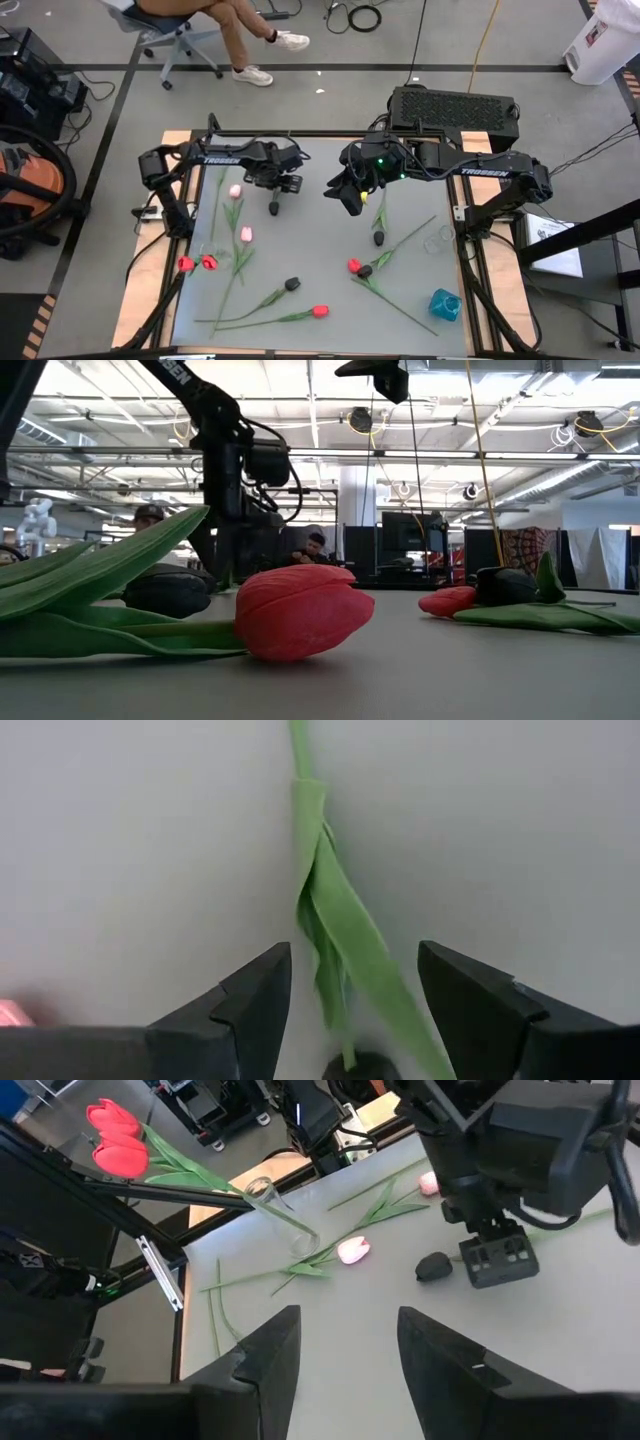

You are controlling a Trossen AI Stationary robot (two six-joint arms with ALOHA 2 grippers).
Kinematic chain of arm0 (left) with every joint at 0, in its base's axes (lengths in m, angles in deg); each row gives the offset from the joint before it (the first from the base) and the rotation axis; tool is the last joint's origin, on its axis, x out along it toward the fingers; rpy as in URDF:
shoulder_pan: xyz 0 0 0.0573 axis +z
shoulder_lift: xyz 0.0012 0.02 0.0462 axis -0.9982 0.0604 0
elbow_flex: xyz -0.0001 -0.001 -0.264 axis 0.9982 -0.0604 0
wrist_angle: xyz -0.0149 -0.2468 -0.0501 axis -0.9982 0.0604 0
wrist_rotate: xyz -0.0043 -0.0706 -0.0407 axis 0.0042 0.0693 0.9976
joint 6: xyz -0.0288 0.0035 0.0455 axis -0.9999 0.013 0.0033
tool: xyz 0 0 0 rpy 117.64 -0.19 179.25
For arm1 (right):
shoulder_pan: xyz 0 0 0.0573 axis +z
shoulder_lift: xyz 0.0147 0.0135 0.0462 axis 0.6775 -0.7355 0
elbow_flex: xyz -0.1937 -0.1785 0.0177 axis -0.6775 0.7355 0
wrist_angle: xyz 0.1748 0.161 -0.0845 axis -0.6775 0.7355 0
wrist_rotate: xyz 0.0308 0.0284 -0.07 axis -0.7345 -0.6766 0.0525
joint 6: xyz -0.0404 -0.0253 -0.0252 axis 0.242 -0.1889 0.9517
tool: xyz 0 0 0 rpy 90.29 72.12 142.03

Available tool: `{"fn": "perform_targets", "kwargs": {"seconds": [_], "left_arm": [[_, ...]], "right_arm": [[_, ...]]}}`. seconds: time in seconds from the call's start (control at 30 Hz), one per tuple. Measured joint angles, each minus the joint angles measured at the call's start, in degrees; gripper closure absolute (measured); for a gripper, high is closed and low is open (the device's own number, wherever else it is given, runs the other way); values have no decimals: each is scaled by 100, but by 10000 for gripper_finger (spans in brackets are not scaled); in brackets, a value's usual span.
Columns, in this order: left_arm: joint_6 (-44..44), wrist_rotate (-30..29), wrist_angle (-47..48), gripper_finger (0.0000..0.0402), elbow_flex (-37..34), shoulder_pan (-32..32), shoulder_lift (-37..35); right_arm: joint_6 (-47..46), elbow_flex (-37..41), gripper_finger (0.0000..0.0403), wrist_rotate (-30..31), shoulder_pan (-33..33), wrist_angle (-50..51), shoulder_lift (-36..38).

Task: Sort flowers into vase by color
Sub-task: Put the top left black tulip into the right transparent vase

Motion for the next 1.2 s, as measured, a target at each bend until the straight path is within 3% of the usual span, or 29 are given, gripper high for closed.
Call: {"fn": "perform_targets", "kwargs": {"seconds": [0.57,0.9,1.2], "left_arm": [[147,-123,-160,176,-188,293,-11],[-8,210,-202,176,-203,148,-11],[2,113,-304,176,-208,112,237]], "right_arm": [[191,1,243,2,1,0,0],[216,-1,243,2,1,-1,0],[216,1,243,2,-1,0,0]]}}
